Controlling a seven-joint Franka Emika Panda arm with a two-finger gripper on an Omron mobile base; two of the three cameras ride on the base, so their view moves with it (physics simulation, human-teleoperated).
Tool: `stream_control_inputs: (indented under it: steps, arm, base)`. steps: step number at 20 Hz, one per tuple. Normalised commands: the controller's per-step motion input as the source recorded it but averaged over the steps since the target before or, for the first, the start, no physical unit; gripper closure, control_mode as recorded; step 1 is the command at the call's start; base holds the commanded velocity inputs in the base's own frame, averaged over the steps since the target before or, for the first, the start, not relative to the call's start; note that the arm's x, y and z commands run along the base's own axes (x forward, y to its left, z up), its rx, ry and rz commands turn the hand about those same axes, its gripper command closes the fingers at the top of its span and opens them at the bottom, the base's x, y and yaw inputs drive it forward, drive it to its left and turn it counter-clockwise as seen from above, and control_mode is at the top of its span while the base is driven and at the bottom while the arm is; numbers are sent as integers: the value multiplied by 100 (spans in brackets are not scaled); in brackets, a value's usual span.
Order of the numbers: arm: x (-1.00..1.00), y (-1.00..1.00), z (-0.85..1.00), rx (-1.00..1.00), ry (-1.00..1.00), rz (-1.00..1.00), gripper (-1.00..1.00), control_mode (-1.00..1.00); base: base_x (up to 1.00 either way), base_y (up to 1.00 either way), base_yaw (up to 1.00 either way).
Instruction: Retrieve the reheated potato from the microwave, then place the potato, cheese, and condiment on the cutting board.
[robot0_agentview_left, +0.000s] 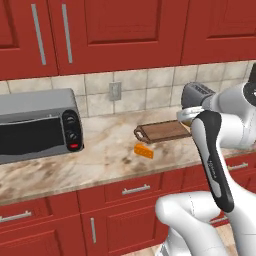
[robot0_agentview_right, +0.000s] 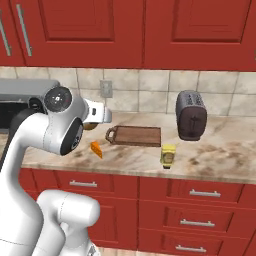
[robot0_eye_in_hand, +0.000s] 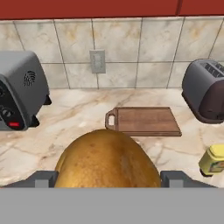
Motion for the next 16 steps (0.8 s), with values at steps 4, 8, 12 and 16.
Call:
stream_control_inputs:
  steps: [4, 8, 12, 16]
  arm:
    - [0, 0, 0, 0, 0, 0, 100, 100]
    - [0, 0, 0, 0, 0, 0, 100, 100]
    - [0, 0, 0, 0, 0, 0, 100, 100]
    - [0, 0, 0, 0, 0, 0, 100, 100]
  base:
    - [62, -47, 0]
    - [45, -50, 4]
    - [32, -53, 8]
    - [36, -55, 9]
